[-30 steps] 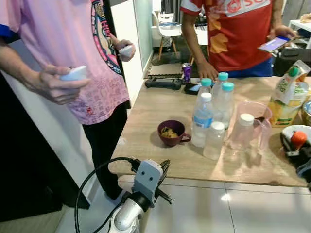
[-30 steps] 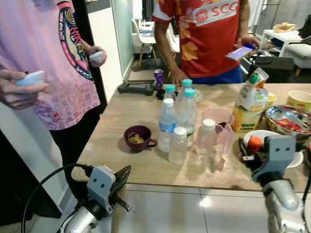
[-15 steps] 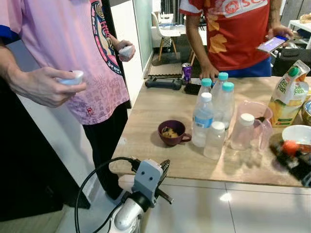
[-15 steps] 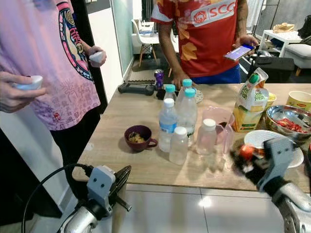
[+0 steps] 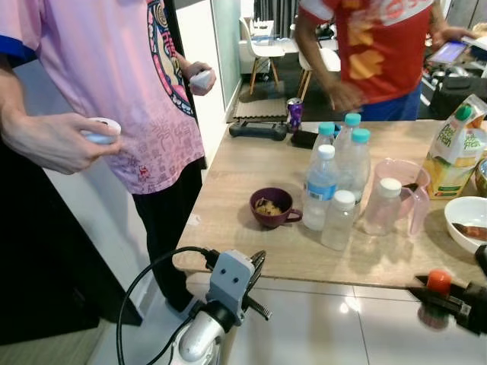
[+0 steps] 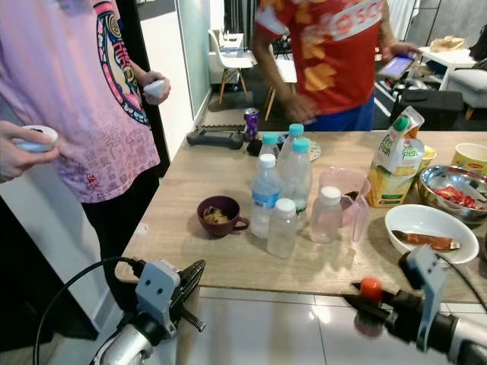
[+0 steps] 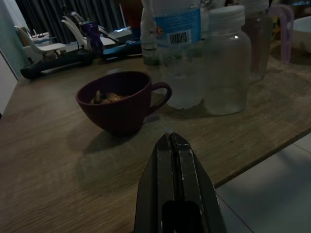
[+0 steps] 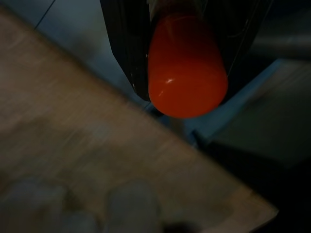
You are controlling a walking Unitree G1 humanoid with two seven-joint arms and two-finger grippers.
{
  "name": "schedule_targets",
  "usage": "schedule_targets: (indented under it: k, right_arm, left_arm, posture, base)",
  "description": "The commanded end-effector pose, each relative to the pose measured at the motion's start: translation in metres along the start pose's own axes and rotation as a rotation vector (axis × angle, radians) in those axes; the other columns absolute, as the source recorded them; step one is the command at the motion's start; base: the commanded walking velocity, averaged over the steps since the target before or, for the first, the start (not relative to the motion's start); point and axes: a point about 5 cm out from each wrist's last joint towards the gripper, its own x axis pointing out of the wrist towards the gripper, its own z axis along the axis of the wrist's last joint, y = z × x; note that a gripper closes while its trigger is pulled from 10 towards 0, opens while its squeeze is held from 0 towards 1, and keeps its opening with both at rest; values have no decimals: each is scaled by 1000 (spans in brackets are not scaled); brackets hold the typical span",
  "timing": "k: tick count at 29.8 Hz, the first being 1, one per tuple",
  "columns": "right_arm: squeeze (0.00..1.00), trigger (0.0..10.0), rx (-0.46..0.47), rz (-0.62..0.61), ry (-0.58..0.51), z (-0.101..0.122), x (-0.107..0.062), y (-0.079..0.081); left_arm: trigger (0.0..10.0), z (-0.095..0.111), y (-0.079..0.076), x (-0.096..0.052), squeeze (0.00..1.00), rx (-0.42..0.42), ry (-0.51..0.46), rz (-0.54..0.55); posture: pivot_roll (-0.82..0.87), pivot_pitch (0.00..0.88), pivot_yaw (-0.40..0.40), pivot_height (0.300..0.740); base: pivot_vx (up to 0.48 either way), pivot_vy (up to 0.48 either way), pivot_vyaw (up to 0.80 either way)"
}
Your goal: Restocking fridge
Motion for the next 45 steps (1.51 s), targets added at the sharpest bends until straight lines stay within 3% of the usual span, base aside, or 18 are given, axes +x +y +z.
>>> schedule_targets:
  k: [1, 4, 7, 8, 10, 11, 13, 17, 20, 21, 26, 27, 30, 33, 37, 39, 41, 45]
  right_arm:
    - [0, 10000, 7, 46, 39, -3, -1, 5]
    - [0, 10000, 29, 60, 95, -15, -1, 10]
    - [0, 10000, 23, 32, 227, -47, 2, 14]
    - [0, 10000, 23, 32, 227, -47, 2, 14]
    - [0, 10000, 29, 3, 260, -57, 3, 14]
    - [0, 10000, 29, -93, 264, -68, 7, 9]
    - [0, 10000, 62, -308, 229, -84, 12, -1]
    - [0, 10000, 97, -438, 172, -93, 17, -2]
    - [0, 10000, 99, -467, 155, -95, 20, -1]
    - [0, 10000, 93, -519, 136, -99, 28, 2]
    - [0, 10000, 73, -649, 111, -108, 41, 5]
    - [0, 10000, 75, -722, 90, -111, 43, 5]
    - [0, 10000, 74, -762, 82, -112, 44, 4]
    - [0, 10000, 97, -938, 45, -116, 42, 4]
    - [0, 10000, 152, -1072, 43, -126, 37, 6]
    - [0, 10000, 209, -1098, 66, -138, 38, 13]
    - [0, 10000, 191, -1063, 103, -146, 45, 23]
    - [0, 10000, 196, -1031, 164, -160, 52, 37]
  left_arm:
    - [10000, -5, -1, -4, 0, -17, 16, -2]
    - [10000, -7, -2, -4, 0, -17, 20, -3]
    - [10000, -14, -2, -10, 0, -16, 50, 0]
    - [10000, -14, -2, -10, 0, -16, 50, 0]
    - [10000, -18, -1, -14, 0, -19, 64, 7]
    - [10000, -23, 0, -19, 0, -31, 85, 29]
    - [10000, -34, 5, -31, 0, -60, 130, 91]
    - [10000, -47, 12, -46, 0, -94, 187, 177]
    - [10000, -52, 14, -51, 0, -105, 208, 210]
    - [10000, -64, 19, -65, 0, -137, 259, 283]
    - [10000, -89, 25, -93, 0, -174, 374, 402]
    - [10000, -98, 27, -103, 0, -185, 426, 452]
    - [10000, -102, 28, -108, 0, -190, 453, 479]
    - [10000, -118, 29, -128, 0, -179, 555, 553]
    - [10000, -128, 26, -142, 0, -176, 611, 571]
    - [10000, -138, 21, -154, 0, -204, 671, 590]
    - [10000, -147, 15, -163, 0, -215, 729, 592]
    - [10000, -154, 10, -170, 0, -232, 776, 598]
  posture:
    - [28, 99, 39, 740]
    - [26, 97, 41, 740]
    - [24, 93, 44, 740]
    - [24, 93, 44, 740]
    - [23, 91, 45, 740]
    - [24, 89, 43, 740]
    - [34, 85, 39, 740]
    - [35, 83, 39, 740]
    - [34, 82, 40, 740]
    - [33, 81, 42, 740]
    - [30, 86, 37, 740]
    - [29, 88, 34, 740]
    - [29, 88, 34, 740]
    - [29, 93, 23, 740]
    - [28, 93, 19, 740]
    - [24, 96, 19, 740]
    - [16, 99, 19, 740]
    - [9, 96, 18, 740]
  base:
    - [0, 0, 0]
    - [0, 0, 0]
    - [0, 0, 0]
    - [0, 0, 0]
    - [0, 0, 0]
    - [0, 0, 0]
    - [0, 0, 0]
    - [0, 0, 0]
    - [0, 0, 0]
    - [0, 0, 0]
    - [0, 0, 0]
    - [0, 0, 0]
    - [0, 0, 0]
    - [0, 0, 0]
    - [0, 0, 0]
    - [0, 0, 0]
    - [0, 0, 0]
    - [0, 0, 0]
